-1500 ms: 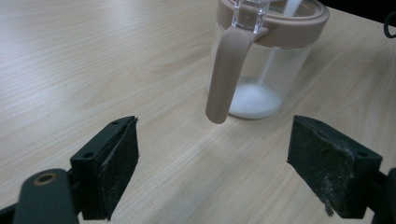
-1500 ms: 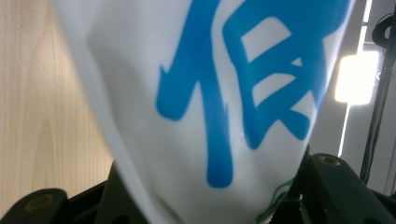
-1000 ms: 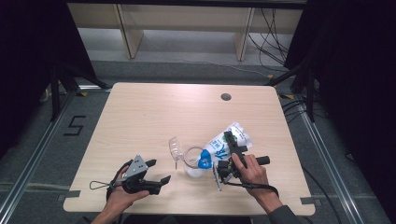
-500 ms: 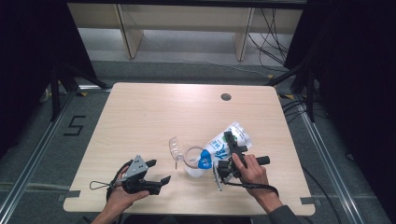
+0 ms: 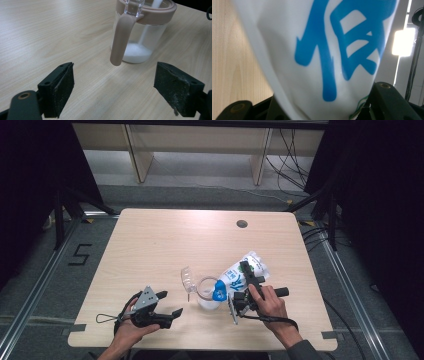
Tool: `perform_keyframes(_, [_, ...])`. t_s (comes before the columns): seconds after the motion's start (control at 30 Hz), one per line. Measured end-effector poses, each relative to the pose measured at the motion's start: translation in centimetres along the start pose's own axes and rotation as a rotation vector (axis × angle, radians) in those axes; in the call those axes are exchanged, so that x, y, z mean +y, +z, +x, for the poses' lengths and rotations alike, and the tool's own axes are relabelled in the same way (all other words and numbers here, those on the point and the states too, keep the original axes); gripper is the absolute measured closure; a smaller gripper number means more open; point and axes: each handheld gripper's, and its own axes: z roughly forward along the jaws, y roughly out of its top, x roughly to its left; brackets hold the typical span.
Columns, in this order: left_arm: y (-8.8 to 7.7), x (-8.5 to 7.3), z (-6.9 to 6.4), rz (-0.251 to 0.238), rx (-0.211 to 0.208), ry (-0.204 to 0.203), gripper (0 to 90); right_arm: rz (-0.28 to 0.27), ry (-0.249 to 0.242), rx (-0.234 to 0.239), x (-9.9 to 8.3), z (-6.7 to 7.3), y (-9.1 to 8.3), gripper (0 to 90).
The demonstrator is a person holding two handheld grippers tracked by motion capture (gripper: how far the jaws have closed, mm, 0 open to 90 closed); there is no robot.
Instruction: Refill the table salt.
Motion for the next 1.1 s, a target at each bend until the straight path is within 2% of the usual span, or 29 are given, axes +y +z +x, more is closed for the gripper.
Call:
perform_keyframes(0.03, [0.01, 0.00, 0.02, -0.002, -0.007, 0.000, 15.9, -0.001, 0.000, -0.001, 0.01, 0.00, -0.01, 55.7])
perform_keyframes(0.07, [0.04, 0.00, 0.03, -0.009, -0.009, 0.000, 15.9, -0.020, -0.023, -0.013, 0.01, -0.15, 0.09, 55.8])
perform_keyframes(0.13, [0.06, 0.00, 0.02, -0.006, -0.001, -0.003, 16.0, -0.018, -0.010, -0.011, 0.02, -0.02, 0.07, 55.8])
perform_keyframes(0.2, [0.03, -0.02, 0.02, -0.005, -0.006, -0.001, 15.9, -0.035, -0.050, -0.022, 0.07, -0.33, 0.14, 55.8])
perform_keyframes(0.4, [0.01, -0.01, -0.01, -0.002, -0.002, 0.000, 15.9, -0.036, -0.055, -0.023, 0.05, -0.33, 0.12, 55.8])
perform_keyframes(0.5, [0.05, 0.00, 0.02, -0.005, -0.002, -0.001, 16.0, -0.036, -0.055, -0.023, 0.07, -0.33, 0.11, 55.9])
perform_keyframes(0.53, [0.05, -0.01, 0.02, -0.005, -0.002, -0.001, 15.9, -0.021, -0.012, -0.015, 0.02, -0.03, 0.03, 55.9])
perform_keyframes(0.6, [0.03, -0.01, 0.03, -0.005, -0.010, 0.000, 15.9, -0.008, 0.010, -0.012, 0.01, 0.13, -0.06, 55.9])
perform_keyframes(0.73, [0.04, -0.01, 0.00, -0.004, -0.002, 0.000, 15.9, -0.015, -0.015, -0.011, 0.06, -0.08, -0.04, 55.9])
perform_keyframes(1.1, [0.04, -0.01, -0.01, -0.005, -0.002, -0.001, 15.9, -0.010, -0.007, -0.010, 0.08, -0.03, -0.08, 55.9])
